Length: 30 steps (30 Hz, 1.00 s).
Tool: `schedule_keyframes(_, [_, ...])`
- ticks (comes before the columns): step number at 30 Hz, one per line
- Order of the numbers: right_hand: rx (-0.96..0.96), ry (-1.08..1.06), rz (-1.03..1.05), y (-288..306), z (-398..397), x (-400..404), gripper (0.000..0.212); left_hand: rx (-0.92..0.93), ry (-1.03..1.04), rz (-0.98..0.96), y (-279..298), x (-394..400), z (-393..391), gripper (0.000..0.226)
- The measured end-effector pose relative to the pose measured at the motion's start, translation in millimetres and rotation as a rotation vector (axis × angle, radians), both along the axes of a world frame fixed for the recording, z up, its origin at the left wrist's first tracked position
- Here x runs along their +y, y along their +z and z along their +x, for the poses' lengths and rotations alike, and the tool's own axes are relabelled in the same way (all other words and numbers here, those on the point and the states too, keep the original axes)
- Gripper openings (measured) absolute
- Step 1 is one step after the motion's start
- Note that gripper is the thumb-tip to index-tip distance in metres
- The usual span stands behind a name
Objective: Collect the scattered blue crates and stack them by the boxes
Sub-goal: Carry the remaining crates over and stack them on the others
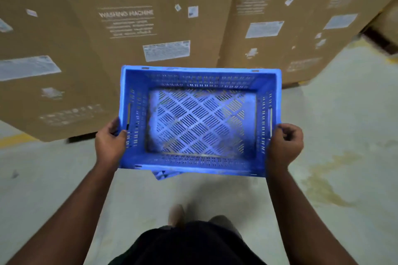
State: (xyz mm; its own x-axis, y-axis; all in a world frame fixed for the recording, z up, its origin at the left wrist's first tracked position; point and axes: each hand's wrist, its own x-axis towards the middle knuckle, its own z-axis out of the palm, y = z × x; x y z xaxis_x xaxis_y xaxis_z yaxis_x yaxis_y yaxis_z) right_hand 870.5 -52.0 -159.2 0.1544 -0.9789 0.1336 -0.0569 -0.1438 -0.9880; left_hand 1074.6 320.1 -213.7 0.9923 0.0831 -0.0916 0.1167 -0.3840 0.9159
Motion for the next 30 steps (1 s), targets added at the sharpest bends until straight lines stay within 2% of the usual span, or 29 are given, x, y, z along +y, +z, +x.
schedule_keyframes(3, [0.001,0.069,0.003,-7,64,-33,0.03,0.032,0.049,0.003,1,-19,37,0.05])
schedule_keyframes(6, [-0.028,0.127,0.042,-22,129,-70,0.028,0.072,0.116,0.014,-7,-40,71,0.044])
schedule_keyframes(10, [-0.087,0.174,0.07,-53,203,-105,0.029,0.096,0.198,-0.099,-14,-74,101,0.042])
schedule_keyframes(13, [-0.072,0.24,0.155,-81,243,-120,0.025,0.09,0.26,-0.111,-20,-92,114,0.035])
schedule_keyframes(19, [0.046,0.359,0.189,-110,299,-132,0.005,0.128,0.39,-0.08,-25,-101,141,0.023])
schedule_keyframes(22, [0.099,0.377,0.196,-131,321,-142,0.019,0.164,0.4,-0.082,-32,-104,162,0.023])
schedule_keyframes(26, [0.13,0.407,0.27,-155,344,-152,0.008,0.231,0.38,-0.091,-50,-104,181,0.025])
schedule_keyframes(30, [0.182,0.531,0.354,-163,366,-151,0.009,0.328,0.34,-0.019,-66,-93,198,0.031])
